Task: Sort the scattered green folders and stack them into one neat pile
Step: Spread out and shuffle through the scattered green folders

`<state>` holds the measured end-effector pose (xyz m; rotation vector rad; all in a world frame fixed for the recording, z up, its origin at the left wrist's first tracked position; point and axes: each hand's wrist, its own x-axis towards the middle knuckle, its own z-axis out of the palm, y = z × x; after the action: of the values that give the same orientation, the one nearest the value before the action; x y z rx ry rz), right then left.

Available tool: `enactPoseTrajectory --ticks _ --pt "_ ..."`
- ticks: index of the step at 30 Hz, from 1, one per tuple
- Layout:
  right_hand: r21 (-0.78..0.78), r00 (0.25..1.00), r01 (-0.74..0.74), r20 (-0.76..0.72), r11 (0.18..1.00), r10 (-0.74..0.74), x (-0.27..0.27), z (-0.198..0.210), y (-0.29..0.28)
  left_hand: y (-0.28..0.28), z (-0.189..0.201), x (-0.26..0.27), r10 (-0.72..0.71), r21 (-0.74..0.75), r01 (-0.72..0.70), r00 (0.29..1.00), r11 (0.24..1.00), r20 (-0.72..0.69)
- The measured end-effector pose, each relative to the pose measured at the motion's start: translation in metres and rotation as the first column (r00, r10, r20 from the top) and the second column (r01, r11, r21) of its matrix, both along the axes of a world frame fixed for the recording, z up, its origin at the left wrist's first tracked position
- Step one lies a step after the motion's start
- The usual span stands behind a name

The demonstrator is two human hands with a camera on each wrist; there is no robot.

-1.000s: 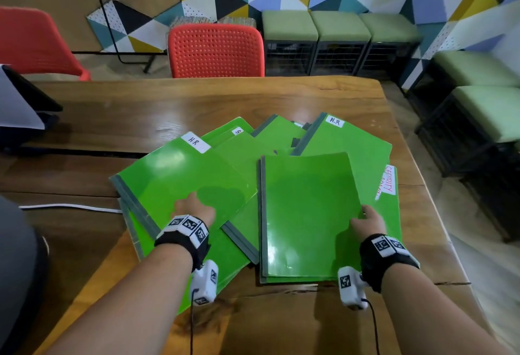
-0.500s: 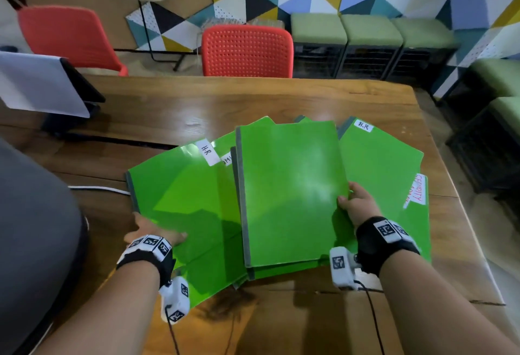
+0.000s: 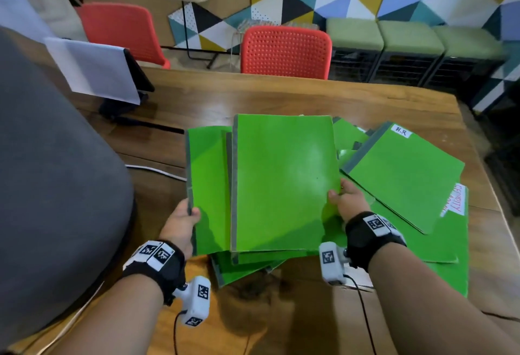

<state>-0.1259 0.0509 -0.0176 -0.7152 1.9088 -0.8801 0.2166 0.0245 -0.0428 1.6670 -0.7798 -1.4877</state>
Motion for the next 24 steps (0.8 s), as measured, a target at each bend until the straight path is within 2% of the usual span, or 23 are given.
enactPoseTrajectory --ticks 4,8,10,14,16,19,24 --pt "0.055 0.999 -0.027 0.023 0.998 0.025 0.000 -0.012 0.000 0.012 0.010 -0.024 -0.150 0.025 0.152 0.986 0.988 -0.069" --pt "0.109 0.990 0.089 0.098 0.990 -0.100 -0.025 -0.019 0.010 0.008 0.008 -0.053 -0.189 0.082 0.197 0.977 0.977 -0.095" --pt "0.130 0.976 0.171 0.113 0.977 -0.186 -0.042 -0.022 0.020 0.007 0.005 -0.067 -0.258 0.116 0.268 0.962 0.956 -0.091" --pt "0.176 0.965 0.195 0.141 0.965 -0.221 -0.063 -0.027 0.039 0.006 0.000 -0.100 -0.382 0.150 0.379 0.924 0.913 -0.012" --pt "0.178 0.970 0.203 0.096 0.963 -0.222 -0.070 -0.026 0.042 -0.001 -0.004 -0.115 -0.443 0.175 0.429 0.895 0.886 0.053" --pt "0.154 0.981 0.195 -0.035 0.969 -0.192 -0.085 -0.027 0.035 -0.020 -0.007 -0.132 -0.431 0.210 0.413 0.901 0.886 0.047" --pt "0.128 0.955 0.169 -0.268 0.977 -0.130 -0.110 -0.024 0.030 -0.053 -0.006 -0.156 -0.323 0.288 0.269 0.932 0.919 0.162"
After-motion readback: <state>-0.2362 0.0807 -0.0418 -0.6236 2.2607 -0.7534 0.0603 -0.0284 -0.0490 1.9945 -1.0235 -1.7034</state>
